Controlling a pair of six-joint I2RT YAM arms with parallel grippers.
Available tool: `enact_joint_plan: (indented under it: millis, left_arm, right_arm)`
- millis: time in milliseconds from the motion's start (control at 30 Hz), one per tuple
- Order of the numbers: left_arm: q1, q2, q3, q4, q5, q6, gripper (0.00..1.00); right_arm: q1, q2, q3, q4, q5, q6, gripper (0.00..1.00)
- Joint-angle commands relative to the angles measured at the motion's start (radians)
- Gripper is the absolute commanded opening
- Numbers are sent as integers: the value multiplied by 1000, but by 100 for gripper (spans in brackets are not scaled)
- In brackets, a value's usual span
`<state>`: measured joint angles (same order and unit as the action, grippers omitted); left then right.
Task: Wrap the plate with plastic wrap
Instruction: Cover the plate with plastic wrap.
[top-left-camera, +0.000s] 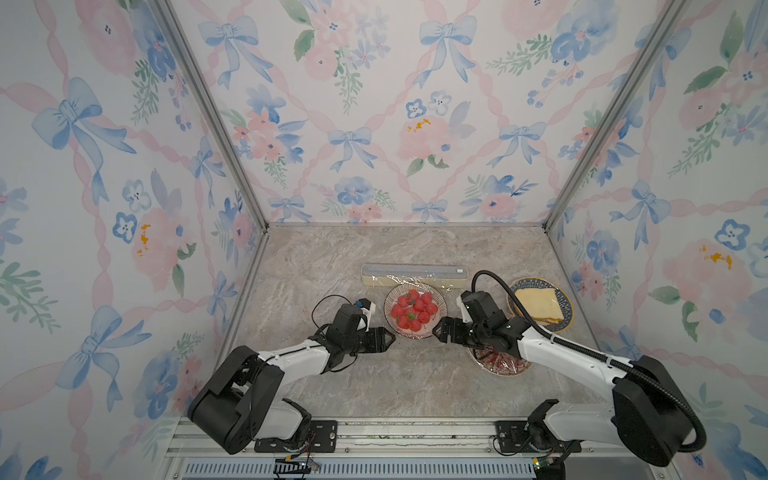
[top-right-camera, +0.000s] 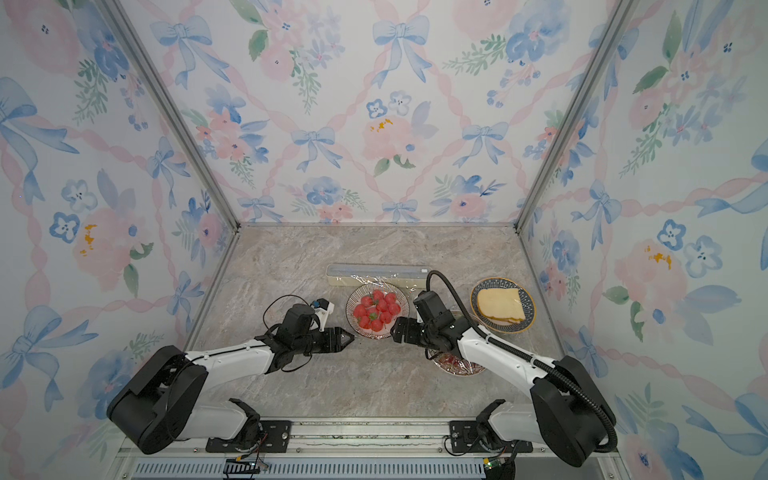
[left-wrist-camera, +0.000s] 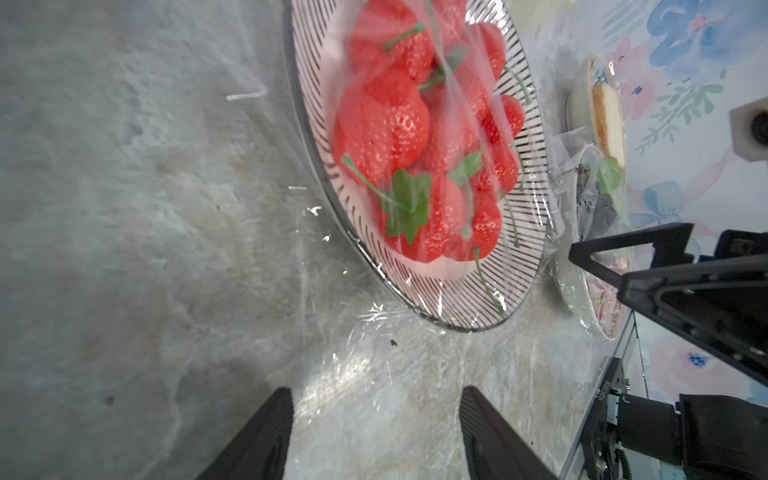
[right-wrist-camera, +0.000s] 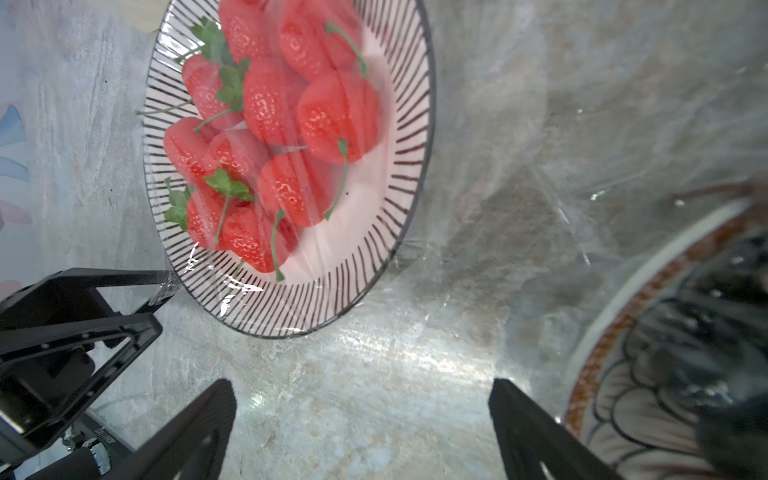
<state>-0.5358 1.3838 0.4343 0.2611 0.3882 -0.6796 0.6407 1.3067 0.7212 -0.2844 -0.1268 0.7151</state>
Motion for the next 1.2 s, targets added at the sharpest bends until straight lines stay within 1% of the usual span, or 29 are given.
enact_joint_plan:
  millis: [0,133,300,400,700,867,1000,1167]
  left_arm:
    - [5,35,27,51,66,-30,67]
    - [5,75,33,109,78,-48,68]
    - [5,111,43,175,70,-64,69]
    - [5,135,57,210,64,-69,69]
    - [6,201,103,258,66,-71,70]
    - [3,224,139,267,92,-66,70]
    - [2,217,146,268,90,-64,70]
    - [24,194,103,268,51,-56,71]
  right_arm:
    - [24,20,66,-49,65,7,97]
    - [26,69,67,-19,68,73,97]
    - [27,128,57,84,62,145,97]
    - [26,161,49,161,33,173,97]
    - [16,252,40,304,-23,226,97]
    - [17,279,42,411,-77,242,97]
    - [17,257,46,379,-69,215,97]
    - [0,197,48,199,-7,154,97]
